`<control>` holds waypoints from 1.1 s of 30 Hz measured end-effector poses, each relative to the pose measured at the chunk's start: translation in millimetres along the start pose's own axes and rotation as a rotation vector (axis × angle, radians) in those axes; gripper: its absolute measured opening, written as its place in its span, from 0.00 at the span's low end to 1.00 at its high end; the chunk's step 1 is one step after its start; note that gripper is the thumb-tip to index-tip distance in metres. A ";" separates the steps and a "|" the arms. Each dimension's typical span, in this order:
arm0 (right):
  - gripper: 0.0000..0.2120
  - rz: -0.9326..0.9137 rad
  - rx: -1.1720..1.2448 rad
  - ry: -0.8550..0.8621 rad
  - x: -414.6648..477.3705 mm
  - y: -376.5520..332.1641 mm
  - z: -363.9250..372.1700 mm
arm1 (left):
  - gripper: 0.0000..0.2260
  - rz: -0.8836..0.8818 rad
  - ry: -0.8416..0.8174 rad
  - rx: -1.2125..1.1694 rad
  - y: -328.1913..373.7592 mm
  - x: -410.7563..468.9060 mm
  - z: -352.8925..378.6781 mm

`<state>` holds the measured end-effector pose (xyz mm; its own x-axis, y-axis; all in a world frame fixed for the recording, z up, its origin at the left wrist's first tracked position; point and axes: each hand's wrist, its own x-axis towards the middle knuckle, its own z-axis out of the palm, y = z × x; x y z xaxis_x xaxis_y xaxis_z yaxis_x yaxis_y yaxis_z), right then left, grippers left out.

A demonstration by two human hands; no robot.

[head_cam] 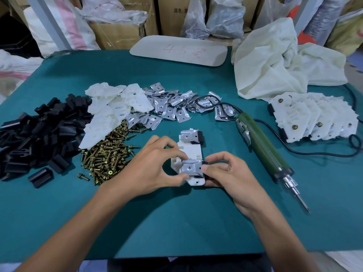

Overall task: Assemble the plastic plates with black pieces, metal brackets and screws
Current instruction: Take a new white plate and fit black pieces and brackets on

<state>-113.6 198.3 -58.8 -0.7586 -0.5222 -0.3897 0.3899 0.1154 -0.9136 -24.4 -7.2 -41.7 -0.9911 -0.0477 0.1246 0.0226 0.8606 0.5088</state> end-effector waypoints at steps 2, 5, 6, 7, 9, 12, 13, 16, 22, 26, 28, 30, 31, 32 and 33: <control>0.10 0.002 0.004 -0.008 0.0 -0.5 -0.5 | 0.18 -0.013 -0.003 -0.025 -0.5 -2.6 1.2; 0.08 0.010 0.028 -0.034 0.4 -1.7 -0.9 | 0.18 -0.036 0.006 -0.065 -1.0 -6.3 1.6; 0.07 0.010 0.034 -0.034 0.4 -2.0 -0.9 | 0.18 -0.045 0.012 -0.081 -0.6 -7.2 1.6; 0.06 0.009 0.038 -0.030 0.3 -2.3 -1.0 | 0.18 -0.054 0.017 -0.097 0.1 -7.7 1.6; 0.05 0.008 0.044 -0.025 0.2 -2.8 -0.8 | 0.18 -0.068 0.019 -0.113 1.6 -7.4 1.9; 0.05 0.010 0.059 -0.023 0.0 -3.5 -0.6 | 0.18 -0.075 0.024 -0.109 2.4 -5.9 3.1; 0.05 0.012 0.063 -0.024 -0.2 -3.8 -0.6 | 0.18 -0.079 0.024 -0.111 2.6 -5.8 3.5; 0.05 0.020 0.080 -0.024 -0.7 -3.8 -1.0 | 0.18 -0.091 0.021 -0.124 2.3 -6.8 4.6; 0.06 -0.008 0.083 -0.009 0.5 -2.3 -0.3 | 0.21 -0.101 -0.021 -0.146 1.2 -7.7 6.2; 0.09 -0.085 0.156 -0.001 -1.6 -3.2 -2.1 | 0.29 -0.214 -0.018 -0.314 2.0 -12.4 3.8; 0.11 -0.142 0.176 -0.025 -3.2 -5.0 -1.8 | 0.28 -0.231 0.005 -0.438 7.2 -12.5 2.9; 0.09 -0.189 0.196 -0.069 -4.6 -7.4 -0.4 | 0.26 -0.212 0.049 -0.528 12.5 -12.1 2.3; 0.09 -0.203 0.209 -0.090 -5.1 -8.8 0.1 | 0.26 -0.203 0.074 -0.563 14.4 -11.9 1.0; 0.09 -0.210 0.219 -0.105 -5.7 -9.7 -0.3 | 0.26 -0.195 0.091 -0.589 15.7 -11.4 -0.7; 0.10 -0.211 0.229 -0.117 -5.8 -10.1 -1.2 | 0.26 -0.189 0.100 -0.601 16.5 -11.0 -2.4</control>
<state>-113.7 201.1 -47.5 -0.7755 -0.6090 -0.1663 0.3473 -0.1915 -0.9180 -12.8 6.4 -32.6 -0.9687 -0.2431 0.0499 -0.0531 0.3996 0.9151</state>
